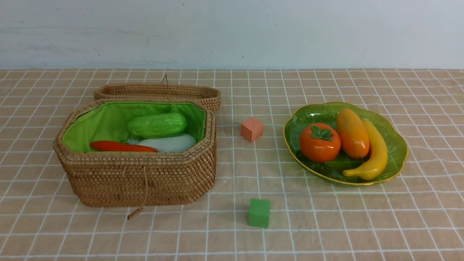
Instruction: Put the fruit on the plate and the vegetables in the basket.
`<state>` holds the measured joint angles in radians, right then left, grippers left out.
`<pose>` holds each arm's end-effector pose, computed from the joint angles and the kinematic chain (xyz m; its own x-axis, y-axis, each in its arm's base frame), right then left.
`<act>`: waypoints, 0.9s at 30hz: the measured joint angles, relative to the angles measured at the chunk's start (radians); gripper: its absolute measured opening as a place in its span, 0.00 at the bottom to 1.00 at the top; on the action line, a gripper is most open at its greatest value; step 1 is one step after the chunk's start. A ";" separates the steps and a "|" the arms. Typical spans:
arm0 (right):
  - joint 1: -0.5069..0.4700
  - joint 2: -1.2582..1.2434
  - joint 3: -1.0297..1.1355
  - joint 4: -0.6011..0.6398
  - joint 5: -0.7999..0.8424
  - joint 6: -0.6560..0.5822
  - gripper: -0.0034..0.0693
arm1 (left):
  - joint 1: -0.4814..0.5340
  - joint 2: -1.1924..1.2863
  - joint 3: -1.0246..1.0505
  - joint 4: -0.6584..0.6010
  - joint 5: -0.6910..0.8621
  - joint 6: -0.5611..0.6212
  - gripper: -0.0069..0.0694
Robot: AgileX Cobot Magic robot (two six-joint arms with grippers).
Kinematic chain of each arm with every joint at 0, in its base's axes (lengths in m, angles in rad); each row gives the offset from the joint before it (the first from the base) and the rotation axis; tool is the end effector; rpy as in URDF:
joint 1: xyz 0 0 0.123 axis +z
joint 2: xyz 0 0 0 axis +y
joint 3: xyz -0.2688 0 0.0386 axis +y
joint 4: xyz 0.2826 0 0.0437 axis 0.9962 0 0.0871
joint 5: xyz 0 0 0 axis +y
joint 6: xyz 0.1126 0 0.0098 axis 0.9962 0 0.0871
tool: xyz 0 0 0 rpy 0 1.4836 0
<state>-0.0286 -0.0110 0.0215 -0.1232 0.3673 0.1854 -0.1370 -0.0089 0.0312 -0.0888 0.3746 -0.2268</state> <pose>0.1219 -0.0085 0.1673 -0.2783 0.0782 -0.9573 0.0906 0.9944 0.0549 0.1204 -0.0203 0.1623 -0.3373 -0.2608 -0.9046 0.0676 0.9517 -0.2996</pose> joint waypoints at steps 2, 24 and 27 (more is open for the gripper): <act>0.000 0.000 0.000 0.000 0.000 0.000 0.05 | 0.000 0.000 0.000 0.000 0.000 -0.001 0.07; 0.000 0.000 0.000 0.000 0.000 0.000 0.07 | 0.000 0.000 0.000 0.000 0.000 -0.002 0.08; 0.000 0.000 0.000 0.000 0.000 0.000 0.07 | 0.000 0.000 0.000 0.000 0.000 -0.002 0.08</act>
<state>-0.0286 -0.0110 0.0215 -0.1232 0.3673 0.1854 -0.1370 -0.0089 0.0312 -0.0888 0.3746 -0.2287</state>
